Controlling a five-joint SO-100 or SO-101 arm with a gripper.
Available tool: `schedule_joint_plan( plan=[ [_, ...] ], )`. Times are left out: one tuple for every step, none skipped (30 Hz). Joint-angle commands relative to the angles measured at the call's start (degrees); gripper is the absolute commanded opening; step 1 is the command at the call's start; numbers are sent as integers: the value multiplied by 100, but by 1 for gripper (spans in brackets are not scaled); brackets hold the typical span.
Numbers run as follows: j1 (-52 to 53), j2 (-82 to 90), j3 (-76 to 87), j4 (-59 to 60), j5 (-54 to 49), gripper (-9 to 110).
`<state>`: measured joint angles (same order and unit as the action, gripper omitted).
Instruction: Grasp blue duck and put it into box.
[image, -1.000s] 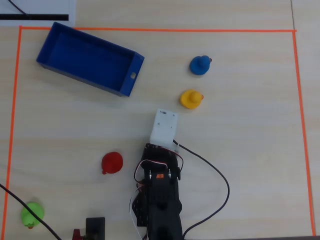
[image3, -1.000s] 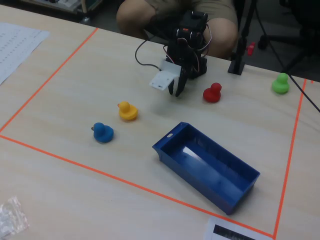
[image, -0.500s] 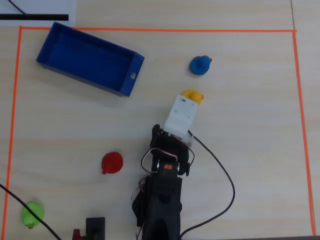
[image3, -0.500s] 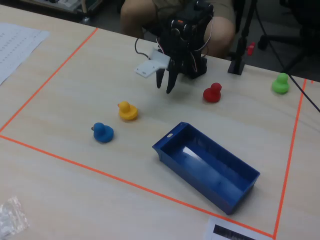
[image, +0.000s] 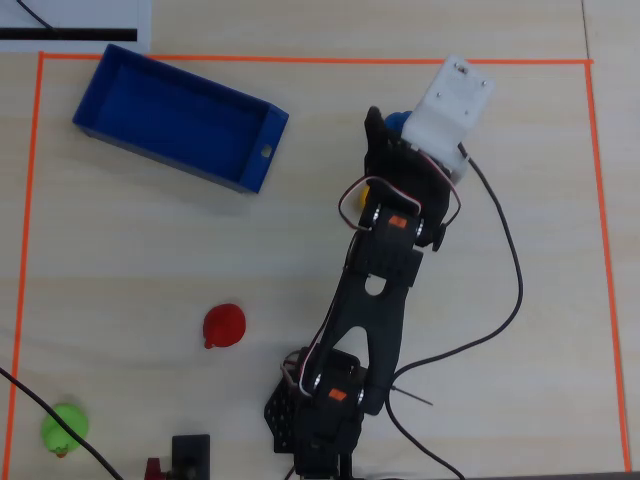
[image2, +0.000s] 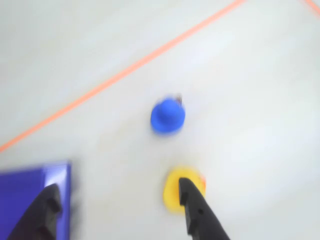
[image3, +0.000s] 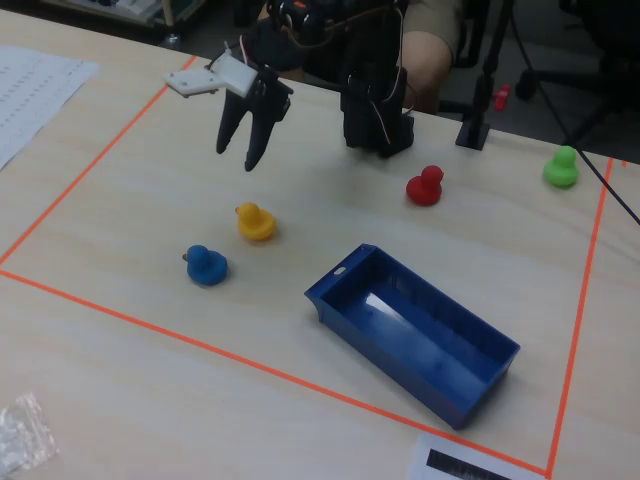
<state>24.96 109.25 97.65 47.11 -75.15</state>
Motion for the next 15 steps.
schedule_joint_plan(
  plan=[
    [105, -914, -659, -686, -62, 33],
    [114, -1160, -782, -791, -62, 33],
    [123, -1397, -879, -905, -62, 33],
    [132, -1600, -923, -1107, -62, 33],
    [141, -1784, -940, -1310, -88, 33],
    [141, -1969, -993, -1459, -97, 33],
    [123, -2162, -1090, -1521, -97, 33],
    [114, -2355, -1187, -1591, -97, 32],
    [105, -2549, -1274, -1670, -97, 32],
    [105, -2751, -1362, -1775, -97, 32],
    [114, -2936, -1441, -1881, -105, 32],
    [132, -3129, -1494, -2013, -132, 32],
    [149, -3296, -1538, -2145, -149, 32],
    [167, -3472, -1608, -2232, -176, 32],
    [193, -3647, -1687, -2312, -202, 32]
  ],
)
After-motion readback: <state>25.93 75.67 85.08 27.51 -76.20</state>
